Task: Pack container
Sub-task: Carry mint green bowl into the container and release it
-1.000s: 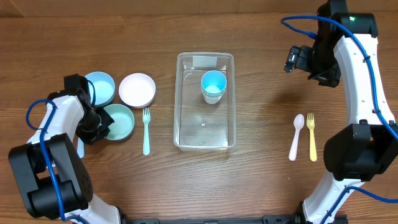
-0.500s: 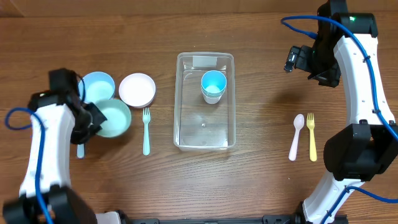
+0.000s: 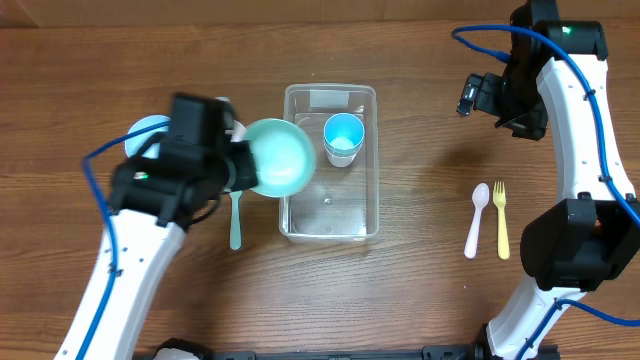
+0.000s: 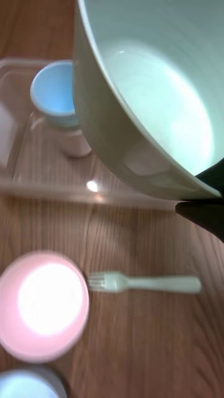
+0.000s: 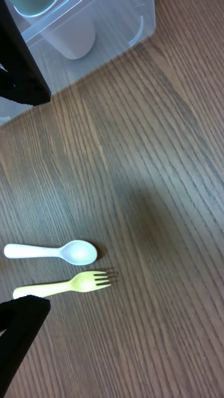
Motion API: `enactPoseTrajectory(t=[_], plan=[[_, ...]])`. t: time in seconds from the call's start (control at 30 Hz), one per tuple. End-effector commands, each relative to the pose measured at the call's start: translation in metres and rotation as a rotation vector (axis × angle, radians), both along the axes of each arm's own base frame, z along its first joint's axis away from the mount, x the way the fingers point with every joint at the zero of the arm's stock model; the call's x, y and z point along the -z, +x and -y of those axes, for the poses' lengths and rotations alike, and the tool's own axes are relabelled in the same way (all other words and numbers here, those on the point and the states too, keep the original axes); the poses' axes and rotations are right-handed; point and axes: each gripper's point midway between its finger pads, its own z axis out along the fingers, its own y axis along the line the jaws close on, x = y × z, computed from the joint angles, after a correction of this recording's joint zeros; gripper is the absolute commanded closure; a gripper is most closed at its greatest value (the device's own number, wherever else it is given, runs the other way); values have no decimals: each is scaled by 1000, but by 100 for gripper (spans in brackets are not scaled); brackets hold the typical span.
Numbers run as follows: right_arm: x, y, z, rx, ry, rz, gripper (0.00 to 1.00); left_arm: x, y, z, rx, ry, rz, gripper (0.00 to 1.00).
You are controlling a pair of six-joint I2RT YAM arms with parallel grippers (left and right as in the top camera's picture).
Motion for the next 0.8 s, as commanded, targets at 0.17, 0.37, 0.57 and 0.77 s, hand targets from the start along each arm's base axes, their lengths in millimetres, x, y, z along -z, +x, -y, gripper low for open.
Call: enactPoseTrajectory(t=[0.17, 0.37, 0.57, 0.77], plan=[[-22, 2, 1, -2, -12, 65, 0, 60, 8, 59, 167, 73, -133, 94], [-22, 2, 1, -2, -12, 65, 0, 91, 11, 61, 171, 101, -218, 95], [-22, 2, 1, -2, -12, 65, 0, 92, 9, 76, 238, 70, -211, 70], [-22, 2, 1, -2, -12, 65, 0, 85, 16, 74, 228, 72, -188, 62]])
